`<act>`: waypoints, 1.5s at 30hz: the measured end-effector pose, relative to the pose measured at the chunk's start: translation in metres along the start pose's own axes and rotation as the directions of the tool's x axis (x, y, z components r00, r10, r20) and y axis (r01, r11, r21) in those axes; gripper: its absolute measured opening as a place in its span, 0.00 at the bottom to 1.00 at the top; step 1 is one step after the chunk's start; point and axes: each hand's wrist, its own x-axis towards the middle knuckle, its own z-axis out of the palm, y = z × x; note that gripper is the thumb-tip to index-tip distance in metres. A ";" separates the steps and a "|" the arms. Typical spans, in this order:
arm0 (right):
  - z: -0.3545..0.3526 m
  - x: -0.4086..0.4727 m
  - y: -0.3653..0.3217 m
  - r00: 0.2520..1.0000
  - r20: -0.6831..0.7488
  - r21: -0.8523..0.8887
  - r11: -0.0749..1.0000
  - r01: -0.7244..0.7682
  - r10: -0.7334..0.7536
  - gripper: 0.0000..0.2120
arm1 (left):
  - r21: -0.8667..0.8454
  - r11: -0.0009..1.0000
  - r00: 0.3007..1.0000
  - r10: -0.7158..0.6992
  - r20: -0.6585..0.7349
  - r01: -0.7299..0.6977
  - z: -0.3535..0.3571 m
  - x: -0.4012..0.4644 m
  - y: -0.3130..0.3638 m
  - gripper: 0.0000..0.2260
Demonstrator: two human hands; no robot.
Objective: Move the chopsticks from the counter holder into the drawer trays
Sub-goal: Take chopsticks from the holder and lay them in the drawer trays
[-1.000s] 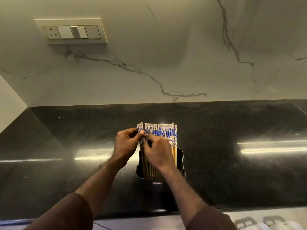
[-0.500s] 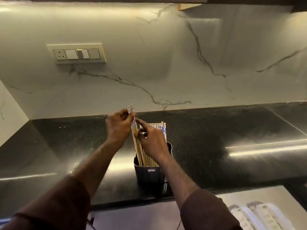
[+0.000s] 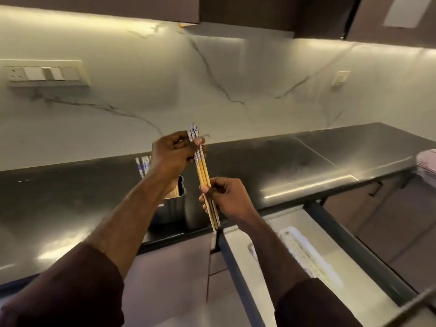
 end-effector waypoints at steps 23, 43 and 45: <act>-0.257 -0.069 0.284 0.715 0.022 -0.309 0.685 -0.660 0.699 0.07 | 0.148 0.763 0.777 -0.624 -0.088 0.630 0.255 -0.065 -0.345 0.06; -0.189 -0.072 0.377 0.640 -0.002 -0.704 0.453 -0.546 0.768 0.16 | 0.906 -0.084 0.831 -0.440 0.340 -0.415 0.218 -0.116 -0.449 0.17; -0.192 -0.074 0.375 0.678 -0.001 -0.756 0.444 -0.482 0.735 0.17 | 0.901 -0.068 0.797 -0.497 0.343 -0.429 0.221 -0.114 -0.445 0.20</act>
